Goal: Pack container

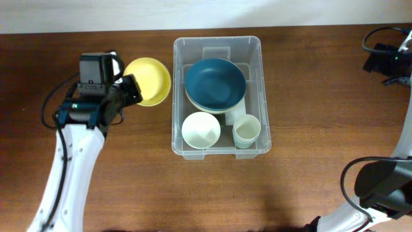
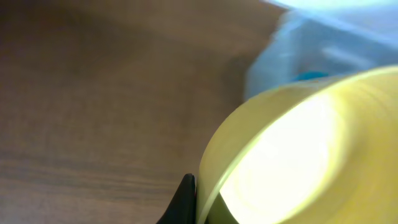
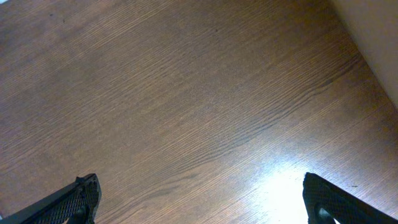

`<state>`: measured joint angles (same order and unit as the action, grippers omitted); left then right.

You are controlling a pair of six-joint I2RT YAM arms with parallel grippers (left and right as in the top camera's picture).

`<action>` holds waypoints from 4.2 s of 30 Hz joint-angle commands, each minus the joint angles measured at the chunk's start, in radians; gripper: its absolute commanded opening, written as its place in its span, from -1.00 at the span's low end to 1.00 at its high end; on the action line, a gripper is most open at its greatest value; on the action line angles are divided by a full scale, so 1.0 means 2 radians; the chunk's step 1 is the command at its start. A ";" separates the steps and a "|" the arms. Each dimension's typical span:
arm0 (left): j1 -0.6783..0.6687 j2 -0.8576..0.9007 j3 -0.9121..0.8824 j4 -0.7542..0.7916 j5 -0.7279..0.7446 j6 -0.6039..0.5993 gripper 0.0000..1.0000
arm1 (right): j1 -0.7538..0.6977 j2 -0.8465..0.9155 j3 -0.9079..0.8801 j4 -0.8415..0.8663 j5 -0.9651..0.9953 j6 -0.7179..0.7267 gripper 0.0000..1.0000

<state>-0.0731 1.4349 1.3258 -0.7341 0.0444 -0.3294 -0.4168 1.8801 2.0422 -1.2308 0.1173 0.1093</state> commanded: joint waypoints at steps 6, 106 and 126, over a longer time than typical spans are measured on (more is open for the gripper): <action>-0.159 -0.001 0.004 -0.037 -0.002 0.004 -0.99 | -0.001 -0.007 0.007 0.000 0.001 0.006 0.98; 0.078 0.047 0.134 -0.079 -0.109 -0.013 0.99 | 0.192 -0.320 0.007 0.002 0.008 -0.003 0.98; 0.078 0.047 0.134 -0.079 -0.109 -0.013 0.99 | 0.249 -0.766 -0.267 0.014 -0.027 0.002 0.98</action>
<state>0.0811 1.5410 1.5833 -0.8944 -0.1696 -0.3523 0.1135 0.3866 1.6711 -1.2442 0.0612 0.1059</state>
